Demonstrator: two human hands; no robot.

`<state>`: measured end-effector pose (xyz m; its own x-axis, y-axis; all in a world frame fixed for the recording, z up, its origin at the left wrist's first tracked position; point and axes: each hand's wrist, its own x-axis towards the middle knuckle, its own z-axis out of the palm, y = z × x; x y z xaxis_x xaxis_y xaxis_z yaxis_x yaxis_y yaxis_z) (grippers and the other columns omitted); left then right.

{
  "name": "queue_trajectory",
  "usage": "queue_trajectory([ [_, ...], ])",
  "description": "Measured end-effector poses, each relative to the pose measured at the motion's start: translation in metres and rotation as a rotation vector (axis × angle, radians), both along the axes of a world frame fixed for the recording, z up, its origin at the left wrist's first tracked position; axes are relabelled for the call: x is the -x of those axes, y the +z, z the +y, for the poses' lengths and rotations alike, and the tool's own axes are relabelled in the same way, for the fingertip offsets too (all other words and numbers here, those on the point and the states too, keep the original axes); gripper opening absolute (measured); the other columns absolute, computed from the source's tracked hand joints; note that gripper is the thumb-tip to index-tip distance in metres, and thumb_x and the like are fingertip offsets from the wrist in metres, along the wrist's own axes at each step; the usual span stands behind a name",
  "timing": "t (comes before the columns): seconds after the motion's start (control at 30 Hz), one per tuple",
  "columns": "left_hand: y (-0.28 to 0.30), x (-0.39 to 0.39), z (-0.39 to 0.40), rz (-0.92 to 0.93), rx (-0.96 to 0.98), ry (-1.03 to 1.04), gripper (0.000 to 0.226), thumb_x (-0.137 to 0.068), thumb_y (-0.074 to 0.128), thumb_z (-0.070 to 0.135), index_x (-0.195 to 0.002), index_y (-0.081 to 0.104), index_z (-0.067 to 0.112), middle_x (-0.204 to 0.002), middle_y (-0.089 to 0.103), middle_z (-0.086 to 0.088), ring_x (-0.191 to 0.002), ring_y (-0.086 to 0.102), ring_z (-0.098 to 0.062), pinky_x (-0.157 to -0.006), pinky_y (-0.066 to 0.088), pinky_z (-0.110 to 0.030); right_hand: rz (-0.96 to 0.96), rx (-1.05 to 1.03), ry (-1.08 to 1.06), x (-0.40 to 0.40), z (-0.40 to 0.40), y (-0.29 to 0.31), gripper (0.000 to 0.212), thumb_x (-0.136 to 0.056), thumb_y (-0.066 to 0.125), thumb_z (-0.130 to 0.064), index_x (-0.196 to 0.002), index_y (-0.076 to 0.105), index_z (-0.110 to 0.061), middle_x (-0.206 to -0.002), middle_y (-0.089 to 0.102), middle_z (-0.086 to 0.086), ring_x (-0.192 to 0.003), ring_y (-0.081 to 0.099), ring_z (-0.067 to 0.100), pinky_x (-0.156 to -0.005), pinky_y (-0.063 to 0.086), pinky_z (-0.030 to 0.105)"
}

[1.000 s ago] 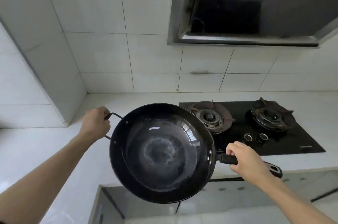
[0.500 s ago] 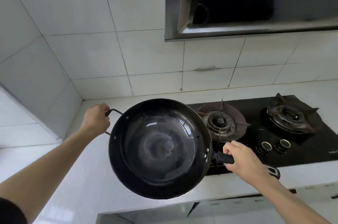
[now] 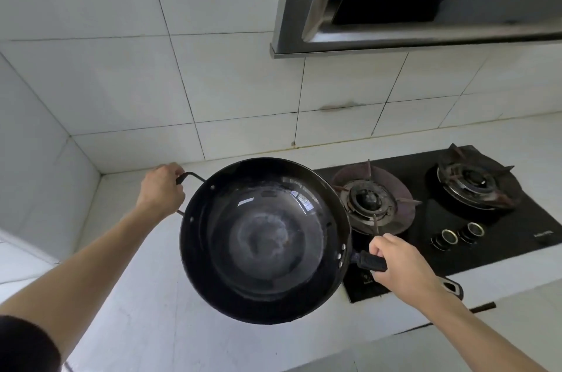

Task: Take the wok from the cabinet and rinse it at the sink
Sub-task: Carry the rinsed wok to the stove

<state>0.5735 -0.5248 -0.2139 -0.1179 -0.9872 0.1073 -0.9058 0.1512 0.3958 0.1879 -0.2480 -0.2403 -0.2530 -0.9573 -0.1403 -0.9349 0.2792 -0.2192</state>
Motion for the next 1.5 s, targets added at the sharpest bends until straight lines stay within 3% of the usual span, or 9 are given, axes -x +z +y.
queue_trajectory([
  [0.1,-0.009,0.004,-0.015,-0.005,-0.024,-0.008,0.033,-0.077,0.054,-0.002,-0.106,0.064,0.009,-0.100,0.066,-0.014,-0.092,0.058,-0.036,-0.078,0.049,-0.040,-0.005,-0.008,-0.028,-0.007,-0.004,-0.004,0.026,-0.072,0.075,-0.023,-0.079,0.051,-0.030,-0.077,0.049,-0.010,-0.069,0.051,0.008,-0.060,0.049,0.025],
  [0.27,-0.024,0.014,-0.036,-0.002,-0.048,-0.023,0.034,-0.079,0.053,-0.003,-0.108,0.064,0.009,-0.101,0.064,-0.014,-0.092,0.059,-0.034,-0.078,0.051,-0.041,-0.002,-0.040,-0.049,-0.014,-0.008,-0.017,0.027,-0.074,0.076,-0.026,-0.077,0.050,-0.030,-0.076,0.048,-0.010,-0.066,0.049,0.008,-0.051,0.033,0.016],
  [0.5,-0.051,0.028,-0.055,0.024,-0.062,-0.061,0.032,-0.077,0.054,-0.006,-0.103,0.065,0.009,-0.098,0.062,-0.013,-0.089,0.057,-0.031,-0.073,0.046,-0.036,0.015,-0.072,-0.150,-0.023,-0.014,-0.032,0.026,-0.076,0.074,-0.024,-0.077,0.048,-0.030,-0.075,0.046,-0.011,-0.066,0.048,0.007,-0.053,0.038,0.017],
  [0.77,-0.072,0.035,-0.073,0.028,-0.085,-0.091,0.031,-0.077,0.055,-0.005,-0.102,0.066,0.010,-0.096,0.062,-0.011,-0.089,0.057,-0.031,-0.076,0.049,-0.039,0.004,-0.119,-0.180,-0.032,-0.016,-0.046,0.027,-0.079,0.074,-0.027,-0.083,0.047,-0.029,-0.081,0.047,-0.010,-0.073,0.048,0.008,-0.053,0.029,0.013],
  [1.03,-0.082,0.039,-0.082,0.015,-0.106,-0.108,0.031,-0.081,0.057,-0.002,-0.107,0.065,0.010,-0.100,0.061,-0.010,-0.094,0.057,-0.031,-0.077,0.048,-0.038,-0.024,-0.159,-0.207,-0.033,-0.022,-0.060,0.028,-0.080,0.073,-0.031,-0.088,0.046,-0.031,-0.086,0.047,-0.011,-0.080,0.051,0.009,-0.060,0.036,0.012],
  [1.3,-0.082,0.045,-0.089,0.026,-0.108,-0.122,0.031,-0.082,0.055,-0.003,-0.109,0.065,0.010,-0.101,0.061,-0.010,-0.093,0.057,-0.028,-0.074,0.044,-0.032,-0.021,-0.158,-0.199,-0.029,-0.025,-0.066,0.031,-0.077,0.076,-0.029,-0.086,0.046,-0.029,-0.083,0.046,-0.010,-0.075,0.046,0.007,-0.055,0.027,0.011],
  [1.5,-0.079,0.043,-0.079,0.008,-0.068,-0.145,0.033,-0.084,0.059,0.001,-0.115,0.063,0.008,-0.108,0.058,-0.012,-0.096,0.055,-0.030,-0.077,0.043,-0.032,-0.061,-0.154,-0.177,-0.029,-0.019,-0.068,0.032,-0.077,0.076,-0.032,-0.087,0.045,-0.031,-0.086,0.047,-0.012,-0.080,0.050,0.007,-0.061,0.035,0.012],
])
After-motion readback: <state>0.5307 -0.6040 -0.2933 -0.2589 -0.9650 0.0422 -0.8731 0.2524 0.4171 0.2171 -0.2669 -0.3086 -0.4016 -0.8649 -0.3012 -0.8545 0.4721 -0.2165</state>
